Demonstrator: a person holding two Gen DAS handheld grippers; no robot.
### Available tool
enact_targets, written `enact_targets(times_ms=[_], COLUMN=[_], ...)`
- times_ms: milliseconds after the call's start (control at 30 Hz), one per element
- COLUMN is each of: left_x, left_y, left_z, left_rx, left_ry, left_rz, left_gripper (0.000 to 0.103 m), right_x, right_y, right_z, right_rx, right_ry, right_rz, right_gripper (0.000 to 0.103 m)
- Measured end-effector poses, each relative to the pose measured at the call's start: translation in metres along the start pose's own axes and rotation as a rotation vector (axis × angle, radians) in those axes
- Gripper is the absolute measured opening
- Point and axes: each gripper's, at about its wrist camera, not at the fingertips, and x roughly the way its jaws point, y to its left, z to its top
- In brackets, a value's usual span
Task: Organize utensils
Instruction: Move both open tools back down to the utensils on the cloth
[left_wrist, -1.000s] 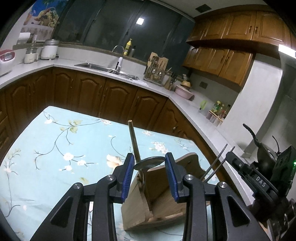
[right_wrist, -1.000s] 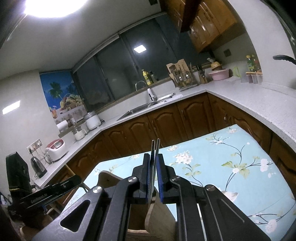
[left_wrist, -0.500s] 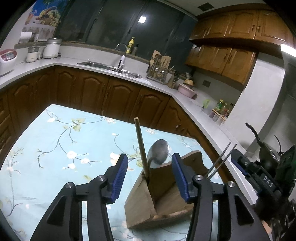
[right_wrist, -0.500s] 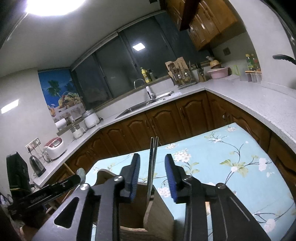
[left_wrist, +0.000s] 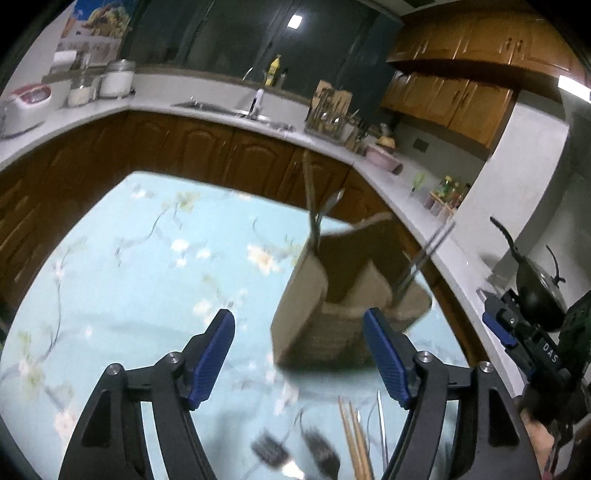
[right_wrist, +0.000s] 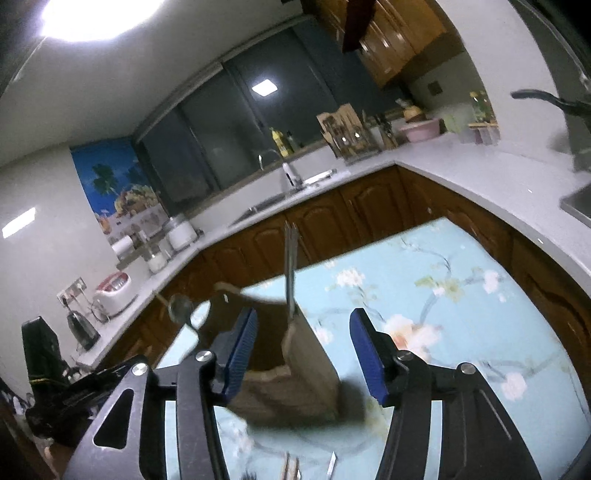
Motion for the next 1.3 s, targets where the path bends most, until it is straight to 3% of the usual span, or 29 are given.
enact_targets(times_ms=[333, 600, 900, 1300], left_x=[-0.054, -0.074, -0.064, -0.029], left_y=[-0.001, -0.002, -0.018, -0.042], left_z=[-0.051, -0.069, -0.079, -0.078], left_rx=[-0.021, -0.031, -0.017, 0.031], left_ry=[0.087, 0.127, 0.186, 0.255], left_rz=[0.01, 0.025, 0.023, -0.005], left_gripper=[0.072, 0.072, 0.07, 0.069], right_x=[-0.04, -0.061, -0.067, -0.059], right_y=[-0.012, -0.022, -0.03, -0.041], right_z=[-0.048, -0.083, -0.105, -0.105], right_rx=[0.012, 0.019, 0.008, 0.021], right_ry=[0.086, 0.138, 0.195, 0.236], right_rz=[-0.039, -0.073, -0.115, -0.122], right_gripper=[0.055, 0.055, 0.055, 0.055])
